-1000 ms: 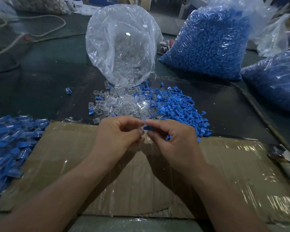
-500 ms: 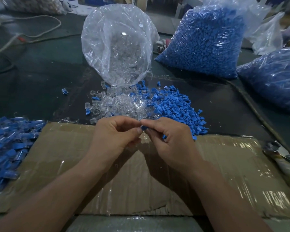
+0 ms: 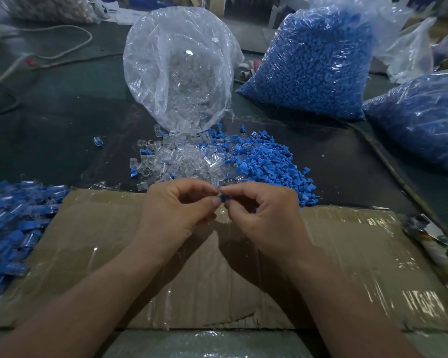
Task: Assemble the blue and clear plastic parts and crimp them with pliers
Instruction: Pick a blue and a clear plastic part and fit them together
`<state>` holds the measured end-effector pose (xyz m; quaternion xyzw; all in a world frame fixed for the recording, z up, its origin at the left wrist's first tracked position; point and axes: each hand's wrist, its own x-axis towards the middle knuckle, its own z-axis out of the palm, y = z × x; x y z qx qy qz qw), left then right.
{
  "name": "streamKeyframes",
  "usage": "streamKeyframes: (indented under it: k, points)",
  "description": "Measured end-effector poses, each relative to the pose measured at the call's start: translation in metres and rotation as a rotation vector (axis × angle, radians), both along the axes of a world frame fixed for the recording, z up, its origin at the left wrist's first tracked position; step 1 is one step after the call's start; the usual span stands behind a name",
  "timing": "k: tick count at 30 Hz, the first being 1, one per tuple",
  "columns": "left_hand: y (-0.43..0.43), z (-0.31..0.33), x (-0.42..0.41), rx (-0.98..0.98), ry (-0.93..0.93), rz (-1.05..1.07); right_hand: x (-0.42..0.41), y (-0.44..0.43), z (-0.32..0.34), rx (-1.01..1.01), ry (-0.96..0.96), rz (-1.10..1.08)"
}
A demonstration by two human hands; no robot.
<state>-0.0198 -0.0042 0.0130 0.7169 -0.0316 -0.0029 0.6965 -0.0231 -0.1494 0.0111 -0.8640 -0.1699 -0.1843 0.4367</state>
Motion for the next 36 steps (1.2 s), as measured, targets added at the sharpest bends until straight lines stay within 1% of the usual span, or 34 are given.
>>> streamKeyframes:
  k: [3, 7, 13, 16, 19, 23, 28, 30, 32, 34, 36]
  points:
    - [-0.0026, 0.0018, -0.002, 0.018, -0.011, 0.008, -0.0013, 0.001, 0.0006, 0.022, 0.036, -0.035]
    - [-0.0049, 0.0019, -0.0053, 0.058, -0.038, -0.001, -0.0033, 0.0034, 0.0032, -0.047, 0.031, -0.078]
    - [-0.0059, -0.0012, -0.0064, 0.054, -0.03, 0.005, -0.0043, 0.0053, 0.0028, -0.072, 0.024, -0.111]
    - [-0.0031, 0.0014, -0.0059, 0.012, -0.05, 0.018, -0.003, 0.0039, 0.0032, 0.048, 0.126, -0.041]
    - [-0.0011, 0.003, -0.0037, -0.086, -0.011, -0.004, -0.0009, 0.0014, 0.0047, 0.164, 0.232, 0.042]
    - [-0.0017, 0.0028, -0.002, -0.182, 0.07, -0.019, 0.0001, 0.0004, 0.0052, 0.237, 0.222, 0.068]
    - [0.0003, 0.003, -0.0003, -0.171, 0.096, -0.023, -0.0003, 0.0018, 0.0067, 0.216, 0.155, 0.087]
    - [0.0004, 0.0034, -0.0003, -0.165, 0.123, -0.031, -0.0006, 0.001, 0.0072, 0.237, 0.174, 0.124]
    - [-0.0004, 0.0046, -0.0012, -0.224, 0.167, -0.035, -0.0001, -0.0006, 0.0076, 0.234, 0.227, 0.136]
    - [-0.0015, 0.0062, -0.0027, -0.278, 0.196, -0.039, 0.0, -0.0017, 0.0078, 0.289, 0.294, 0.159]
    - [-0.0015, 0.0066, -0.0036, -0.287, 0.225, -0.046, -0.0001, -0.0016, 0.0071, 0.342, 0.319, 0.19]
